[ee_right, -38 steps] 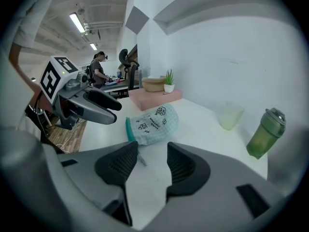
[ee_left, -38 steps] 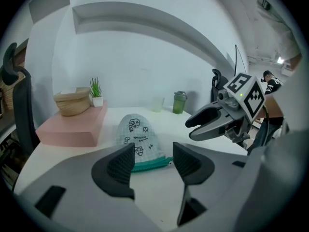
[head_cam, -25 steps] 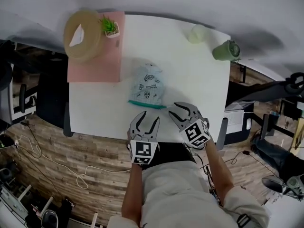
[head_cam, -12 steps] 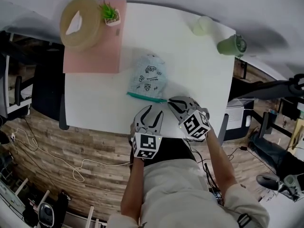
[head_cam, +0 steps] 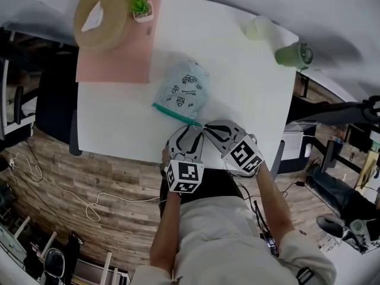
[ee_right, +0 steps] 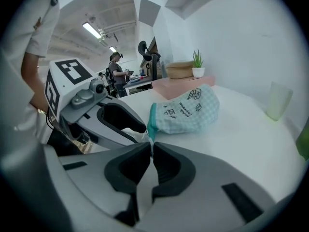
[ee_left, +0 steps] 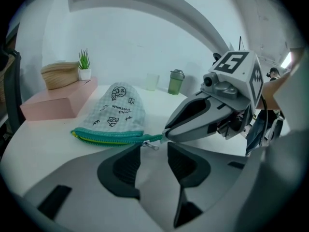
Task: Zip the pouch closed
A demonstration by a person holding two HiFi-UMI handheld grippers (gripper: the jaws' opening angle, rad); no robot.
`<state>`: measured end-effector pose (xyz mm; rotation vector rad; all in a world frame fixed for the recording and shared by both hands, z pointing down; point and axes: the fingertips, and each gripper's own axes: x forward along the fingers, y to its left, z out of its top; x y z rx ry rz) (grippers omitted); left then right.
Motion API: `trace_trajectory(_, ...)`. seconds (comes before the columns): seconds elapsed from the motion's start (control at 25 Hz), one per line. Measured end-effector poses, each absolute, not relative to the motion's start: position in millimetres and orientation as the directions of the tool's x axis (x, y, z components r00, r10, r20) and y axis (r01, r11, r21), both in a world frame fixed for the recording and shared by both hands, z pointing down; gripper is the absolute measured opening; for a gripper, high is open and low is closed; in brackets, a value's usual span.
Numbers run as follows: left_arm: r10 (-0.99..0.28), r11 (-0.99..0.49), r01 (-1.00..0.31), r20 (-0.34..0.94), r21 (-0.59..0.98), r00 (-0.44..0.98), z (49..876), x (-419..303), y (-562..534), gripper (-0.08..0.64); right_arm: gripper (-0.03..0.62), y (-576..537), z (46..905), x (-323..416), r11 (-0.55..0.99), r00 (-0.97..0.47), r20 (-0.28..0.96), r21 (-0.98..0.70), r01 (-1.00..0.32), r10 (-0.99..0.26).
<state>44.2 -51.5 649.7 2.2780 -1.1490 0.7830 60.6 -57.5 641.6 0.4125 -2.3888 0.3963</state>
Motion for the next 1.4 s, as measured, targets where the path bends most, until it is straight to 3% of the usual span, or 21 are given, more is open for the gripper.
trace_trajectory(0.56,-0.590,-0.486,-0.866,0.687,0.119,0.425,655.1,30.6,-56.0,0.107,0.020,-53.1,636.3,51.7,0.896,-0.742,0.645,-0.204,-0.395,-0.180)
trace_trajectory(0.8,-0.581,-0.493,-0.861,0.687,0.129,0.436,657.5,30.2,-51.0,0.025,0.020,-52.4,637.7,51.4,0.894,-0.742,0.646,-0.209,-0.396,-0.178)
trace_trajectory(1.4,-0.547,-0.520,-0.840,0.696,0.153,0.465,656.0,23.6,-51.3,-0.003,0.017,-54.5,645.8,56.3,0.882,-0.713,0.675,-0.200,-0.427,-0.192)
